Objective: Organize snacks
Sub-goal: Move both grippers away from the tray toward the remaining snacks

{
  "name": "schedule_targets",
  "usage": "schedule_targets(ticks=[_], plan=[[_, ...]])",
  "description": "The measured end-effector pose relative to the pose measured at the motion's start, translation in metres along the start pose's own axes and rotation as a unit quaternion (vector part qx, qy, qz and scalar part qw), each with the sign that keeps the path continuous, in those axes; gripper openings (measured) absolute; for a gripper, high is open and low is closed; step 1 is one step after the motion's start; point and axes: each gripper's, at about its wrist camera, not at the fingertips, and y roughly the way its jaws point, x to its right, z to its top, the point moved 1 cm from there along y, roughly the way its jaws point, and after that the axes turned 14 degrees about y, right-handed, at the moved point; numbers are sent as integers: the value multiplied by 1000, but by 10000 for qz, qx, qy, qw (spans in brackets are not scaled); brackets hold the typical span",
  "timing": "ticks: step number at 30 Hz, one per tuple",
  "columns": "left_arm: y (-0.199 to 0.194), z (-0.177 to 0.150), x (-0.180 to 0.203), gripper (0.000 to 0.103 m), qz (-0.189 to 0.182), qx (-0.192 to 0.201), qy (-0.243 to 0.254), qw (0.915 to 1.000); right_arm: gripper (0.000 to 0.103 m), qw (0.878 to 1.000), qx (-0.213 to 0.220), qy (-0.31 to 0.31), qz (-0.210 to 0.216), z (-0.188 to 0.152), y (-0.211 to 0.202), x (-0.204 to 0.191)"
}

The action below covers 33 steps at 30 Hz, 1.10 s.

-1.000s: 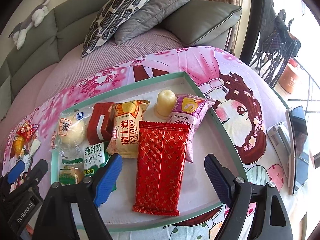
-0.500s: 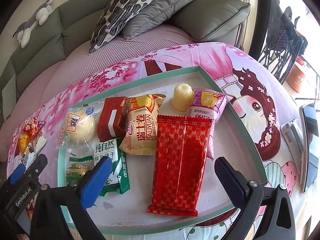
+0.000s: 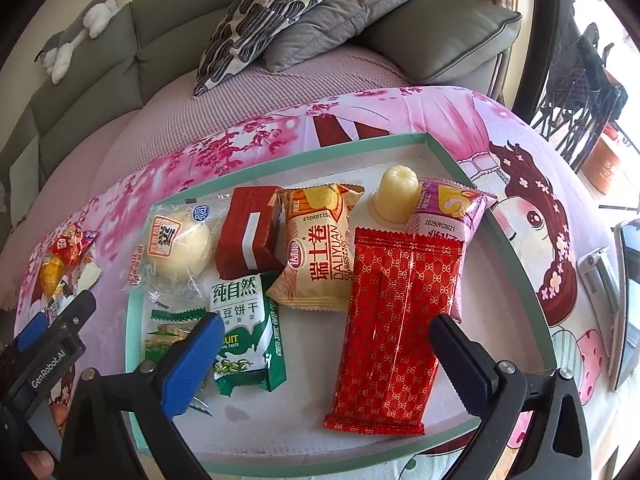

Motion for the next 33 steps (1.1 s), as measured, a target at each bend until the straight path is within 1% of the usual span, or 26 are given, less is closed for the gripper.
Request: schedule_targets(ticks=[9, 13, 18, 20, 22, 25, 27, 30, 33], plan=[[-5, 2, 0, 101, 78, 117, -49, 9999, 103, 9999, 29, 13, 107, -1, -5, 5], [-3, 1, 3, 101, -35, 122, -78, 9999, 103, 10000, 41, -14, 75, -4, -6, 4], [-2, 1, 10, 101, -267, 142, -35, 9995, 103, 9999, 127, 0, 22, -5, -11, 5], [-4, 2, 12, 100, -251, 132, 25, 9996, 103, 9998, 174, -27, 11, -5, -13, 3], [-7, 1, 14, 100, -221, 214, 50, 9995, 103, 9998, 219, -45, -9, -5, -16, 2], [-12, 0, 11, 100, -11, 295, -38, 9996, 103, 9996, 272, -58, -53, -5, -19, -1], [-11, -1, 8, 100, 83, 219, -71, 9997, 103, 9994, 315, -68, -103, -5, -20, -2], [-8, -4, 2, 100, 91, 81, -47, 9999, 103, 9991, 363, -123, -191, -6, -20, -4], [-3, -8, -8, 100, 124, -144, -85, 9998, 103, 9988, 380, -150, -260, -8, -21, -8]])
